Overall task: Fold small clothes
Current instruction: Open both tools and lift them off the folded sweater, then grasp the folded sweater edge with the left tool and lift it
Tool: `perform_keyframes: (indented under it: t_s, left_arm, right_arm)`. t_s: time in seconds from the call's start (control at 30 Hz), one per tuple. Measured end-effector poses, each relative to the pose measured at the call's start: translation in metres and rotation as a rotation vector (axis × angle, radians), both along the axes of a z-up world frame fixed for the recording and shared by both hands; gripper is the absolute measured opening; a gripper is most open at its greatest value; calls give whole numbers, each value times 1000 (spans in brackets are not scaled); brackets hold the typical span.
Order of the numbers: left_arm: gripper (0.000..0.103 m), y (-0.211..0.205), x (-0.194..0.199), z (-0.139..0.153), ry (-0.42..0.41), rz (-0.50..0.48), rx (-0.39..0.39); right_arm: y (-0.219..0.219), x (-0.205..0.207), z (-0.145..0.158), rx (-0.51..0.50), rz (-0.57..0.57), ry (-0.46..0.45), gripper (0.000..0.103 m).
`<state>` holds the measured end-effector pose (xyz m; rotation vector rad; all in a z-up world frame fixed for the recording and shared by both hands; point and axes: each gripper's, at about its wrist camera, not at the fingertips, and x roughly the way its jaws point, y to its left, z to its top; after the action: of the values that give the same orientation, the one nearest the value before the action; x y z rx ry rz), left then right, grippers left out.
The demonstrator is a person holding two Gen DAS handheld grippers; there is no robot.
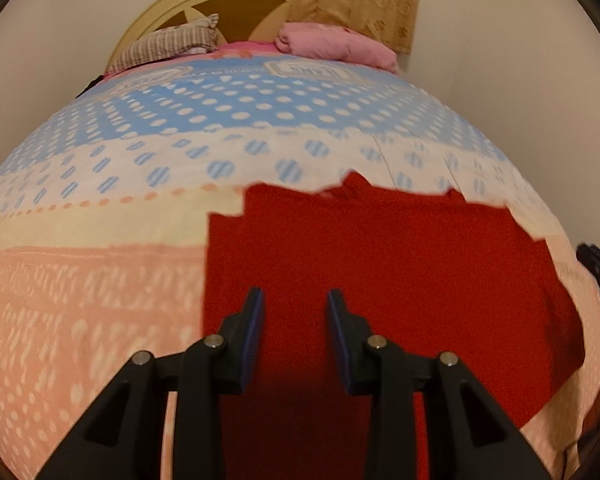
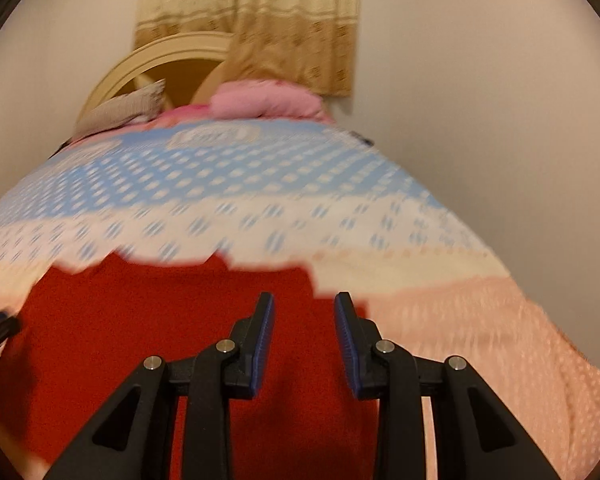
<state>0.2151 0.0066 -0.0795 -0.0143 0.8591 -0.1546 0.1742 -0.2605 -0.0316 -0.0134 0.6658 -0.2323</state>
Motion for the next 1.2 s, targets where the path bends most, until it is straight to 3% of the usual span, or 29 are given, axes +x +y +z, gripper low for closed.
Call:
perform_keyframes:
  t_s: [0.13, 0.33, 0.63, 0.87, 1.07, 1.2]
  left_arm:
    - [38, -12, -8, -9, 10, -3, 48]
    - [49, -21, -16, -15, -28, -4, 145]
    - [79, -16, -20, -20, -51, 47, 183]
    - [79, 21, -42, -20, -18, 82, 4]
    - [80, 59, -64, -36, 32, 150, -253]
    - [93, 57, -59, -37, 35, 144, -322]
  right_arm:
    - [10, -35, -18, 13, 27, 40, 32]
    - [-6, -37, -69, 90, -9, 149, 32]
    - [-4, -39, -72, 84, 4, 121, 37]
    - [-6, -42, -72, 113, 14, 104, 39]
    - [-8, -45, -71, 135, 16, 93, 39]
    - [-9, -45, -70, 145, 18, 89, 39]
